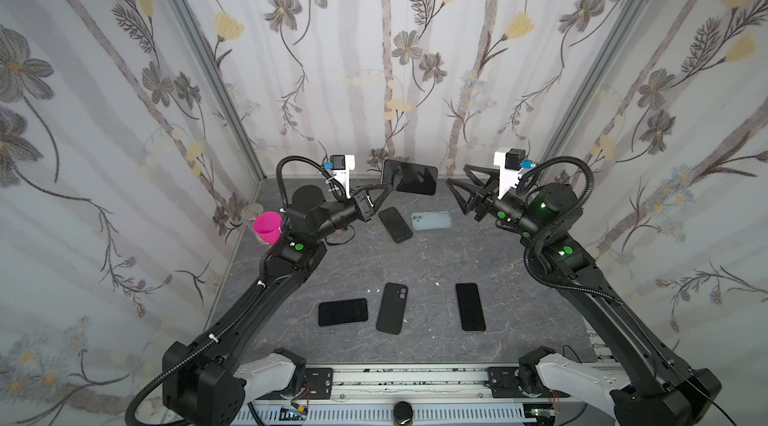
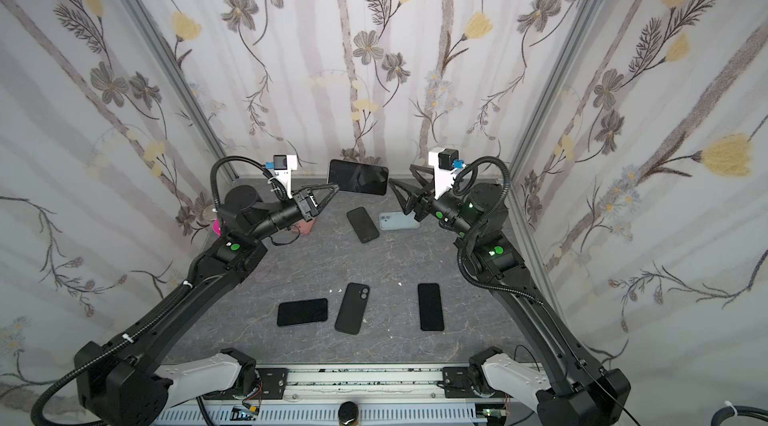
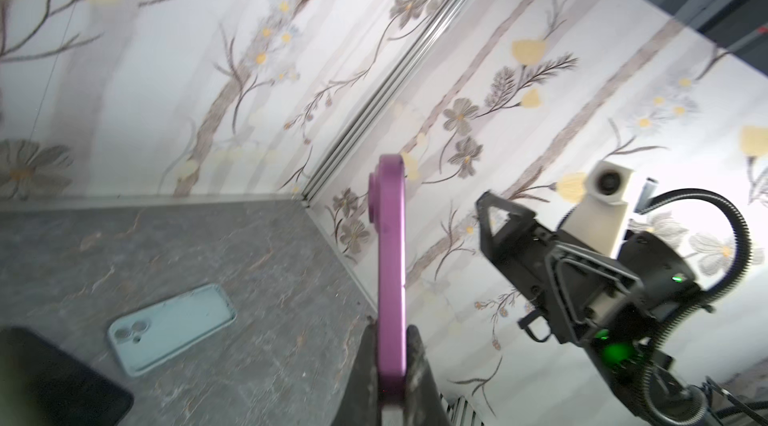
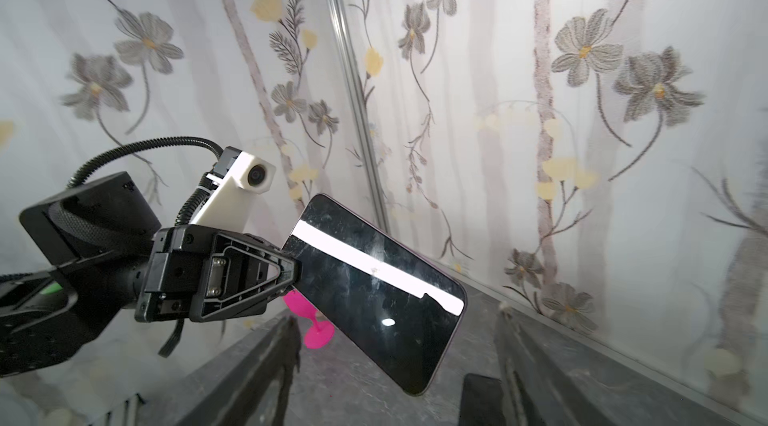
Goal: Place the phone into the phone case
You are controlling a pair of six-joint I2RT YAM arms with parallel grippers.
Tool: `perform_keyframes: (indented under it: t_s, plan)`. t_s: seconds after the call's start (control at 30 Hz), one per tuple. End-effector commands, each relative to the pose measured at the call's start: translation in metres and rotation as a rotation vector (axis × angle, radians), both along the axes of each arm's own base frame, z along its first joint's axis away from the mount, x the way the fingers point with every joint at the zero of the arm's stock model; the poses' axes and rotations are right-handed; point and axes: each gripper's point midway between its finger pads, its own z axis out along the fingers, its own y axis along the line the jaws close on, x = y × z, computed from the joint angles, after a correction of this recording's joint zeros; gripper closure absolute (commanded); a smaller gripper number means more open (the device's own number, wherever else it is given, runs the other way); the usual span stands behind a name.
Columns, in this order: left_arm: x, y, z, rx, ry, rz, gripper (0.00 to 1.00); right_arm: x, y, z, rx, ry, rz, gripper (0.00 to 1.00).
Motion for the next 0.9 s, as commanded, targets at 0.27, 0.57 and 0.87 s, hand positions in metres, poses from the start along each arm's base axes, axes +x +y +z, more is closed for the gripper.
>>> perform_keyframes:
  t_s: [0.27,0.57,0.87]
  plan:
    - [-0.052,0.029,0.077,-0.237,-0.297,-0.011,1.0,-0.029,0.031,0.045,0.235,0.093,0.374,0.5]
    - [-0.077,0.028,0.071,-0.276,-0.325,-0.118,1.0,-0.053,0.055,0.052,0.242,0.115,0.554,0.67]
    - [-0.085,0.025,0.064,-0.233,-0.295,-0.149,1.0,-0.069,0.063,0.06,0.254,0.122,0.623,1.0]
